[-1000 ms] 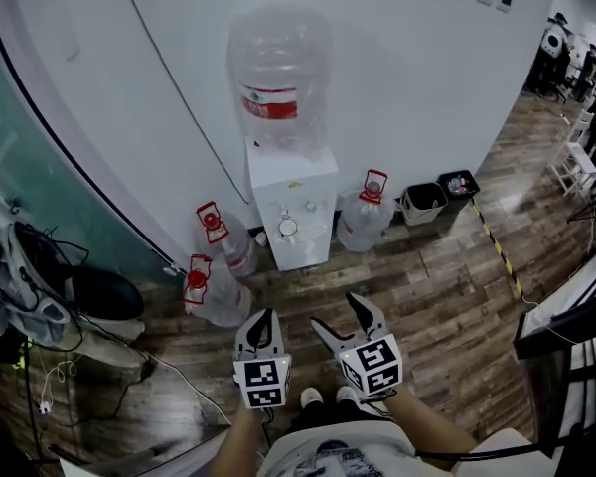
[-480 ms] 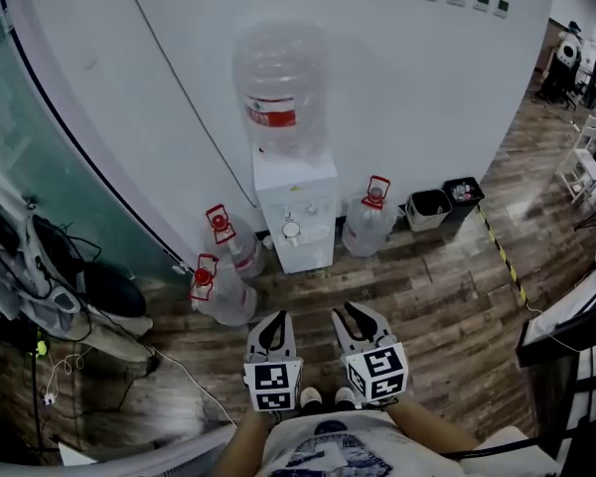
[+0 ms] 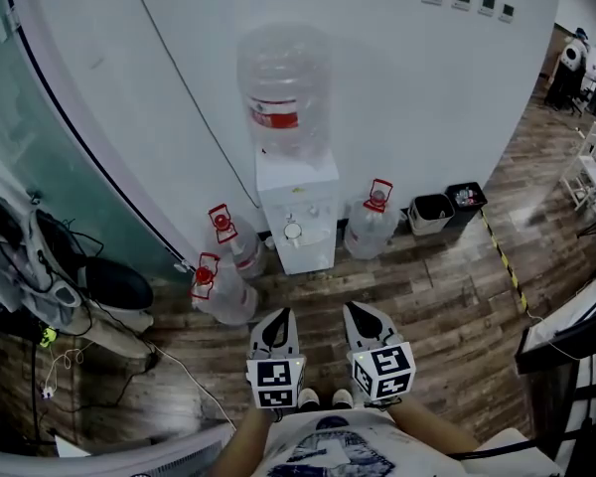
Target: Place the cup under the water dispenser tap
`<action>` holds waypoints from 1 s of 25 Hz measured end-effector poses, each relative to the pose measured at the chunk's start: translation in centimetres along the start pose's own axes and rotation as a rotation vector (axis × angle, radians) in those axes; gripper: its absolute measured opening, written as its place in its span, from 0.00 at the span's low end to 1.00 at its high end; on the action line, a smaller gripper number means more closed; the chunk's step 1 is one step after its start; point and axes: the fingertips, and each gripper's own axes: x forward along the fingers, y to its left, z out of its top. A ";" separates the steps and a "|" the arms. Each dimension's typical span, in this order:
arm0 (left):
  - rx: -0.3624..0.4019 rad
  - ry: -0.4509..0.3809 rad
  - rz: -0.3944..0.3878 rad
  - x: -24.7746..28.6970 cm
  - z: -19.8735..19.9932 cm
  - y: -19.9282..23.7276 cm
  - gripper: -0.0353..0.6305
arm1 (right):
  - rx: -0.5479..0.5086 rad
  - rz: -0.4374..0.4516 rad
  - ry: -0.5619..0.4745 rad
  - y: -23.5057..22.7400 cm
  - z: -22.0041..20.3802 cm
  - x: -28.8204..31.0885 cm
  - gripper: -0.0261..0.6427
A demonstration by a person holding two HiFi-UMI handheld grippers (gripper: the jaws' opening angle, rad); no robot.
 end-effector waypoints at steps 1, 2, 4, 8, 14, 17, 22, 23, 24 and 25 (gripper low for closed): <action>0.001 0.001 -0.001 0.1 0.0 -0.1 0.13 | 0.000 0.002 0.002 0.0 -0.1 0.1 0.07; 0.002 0.002 -0.001 0.1 0.0 -0.1 0.13 | 0.000 0.005 0.006 0.1 -0.2 0.1 0.07; 0.005 0.004 -0.002 0.3 0.1 -0.2 0.13 | -0.001 0.011 0.015 0.1 -0.5 0.2 0.07; 0.008 0.004 0.002 0.8 0.4 -0.3 0.13 | 0.002 0.020 0.025 -0.2 -0.6 0.3 0.07; 0.013 0.004 0.001 1.3 0.8 -0.3 0.13 | 0.004 0.025 0.022 -0.3 -0.3 0.7 0.07; 0.016 0.010 -0.002 1.5 0.7 -0.4 0.13 | 0.002 0.031 0.027 -0.3 -0.3 0.9 0.07; 0.012 0.014 -0.001 1.6 0.5 -0.3 0.13 | 0.005 0.034 0.034 -0.3 -0.6 1.1 0.07; 0.011 0.014 -0.001 1.7 0.4 -0.3 0.13 | 0.006 0.033 0.035 -0.3 -0.7 1.1 0.07; 0.010 0.015 -0.001 1.7 0.4 -0.3 0.13 | 0.007 0.032 0.035 -0.4 -0.7 1.2 0.07; 0.008 0.018 -0.001 1.8 0.2 -0.2 0.13 | 0.008 0.030 0.036 -0.5 -0.7 1.2 0.07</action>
